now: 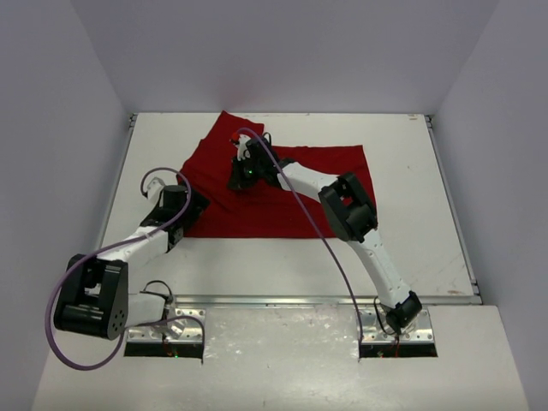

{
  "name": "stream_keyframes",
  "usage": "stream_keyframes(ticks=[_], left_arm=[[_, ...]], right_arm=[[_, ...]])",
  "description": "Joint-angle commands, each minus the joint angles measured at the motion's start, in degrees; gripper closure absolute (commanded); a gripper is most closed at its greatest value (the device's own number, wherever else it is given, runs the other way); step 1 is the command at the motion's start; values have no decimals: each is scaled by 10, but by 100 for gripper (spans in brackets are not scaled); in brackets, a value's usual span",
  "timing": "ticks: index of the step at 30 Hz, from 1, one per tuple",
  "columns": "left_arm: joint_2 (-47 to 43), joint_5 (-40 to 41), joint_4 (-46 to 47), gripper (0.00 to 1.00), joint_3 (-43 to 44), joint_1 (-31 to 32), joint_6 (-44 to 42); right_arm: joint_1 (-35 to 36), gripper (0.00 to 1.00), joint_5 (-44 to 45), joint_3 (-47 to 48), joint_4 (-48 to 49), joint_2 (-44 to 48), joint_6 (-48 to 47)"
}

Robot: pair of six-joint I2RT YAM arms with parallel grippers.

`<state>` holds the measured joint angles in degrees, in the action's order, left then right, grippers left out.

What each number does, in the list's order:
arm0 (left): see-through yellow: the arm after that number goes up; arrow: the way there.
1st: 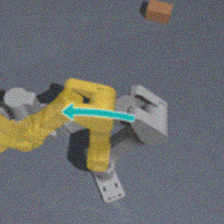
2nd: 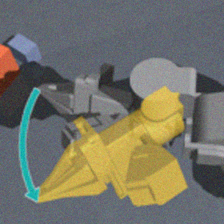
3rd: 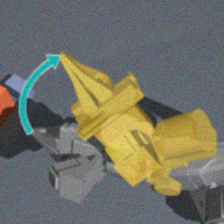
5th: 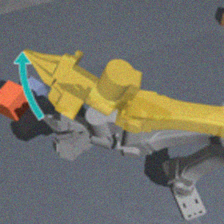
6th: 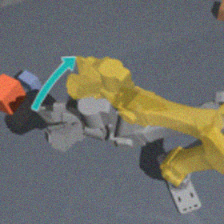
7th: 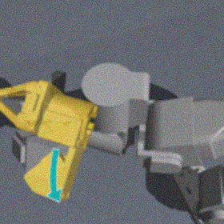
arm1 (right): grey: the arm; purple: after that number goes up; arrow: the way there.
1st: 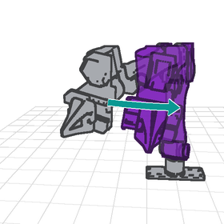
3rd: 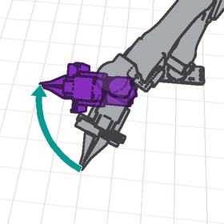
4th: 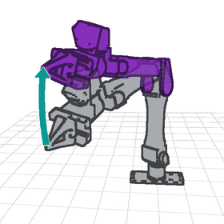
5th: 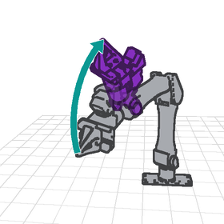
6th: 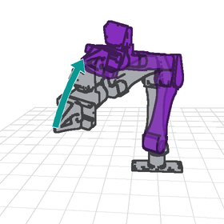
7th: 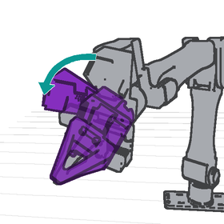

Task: Fold and stack the t-shirts
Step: Fold the tshirt

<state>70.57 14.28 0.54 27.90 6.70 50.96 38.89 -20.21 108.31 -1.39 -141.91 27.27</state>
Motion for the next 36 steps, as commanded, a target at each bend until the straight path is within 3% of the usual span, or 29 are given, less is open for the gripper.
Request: stream_keyframes(ticks=[1,18,36], left_arm=[[27,13,59,0,2,-1,24],[66,25,55,0,6,-1,40],[63,47,39,0,-6,-1,58]], right_arm=[[4,98,-13,12,27,25,3],[4,99,75,-43,74,65,-1],[-6,99,135,-43,53,65,-13]])
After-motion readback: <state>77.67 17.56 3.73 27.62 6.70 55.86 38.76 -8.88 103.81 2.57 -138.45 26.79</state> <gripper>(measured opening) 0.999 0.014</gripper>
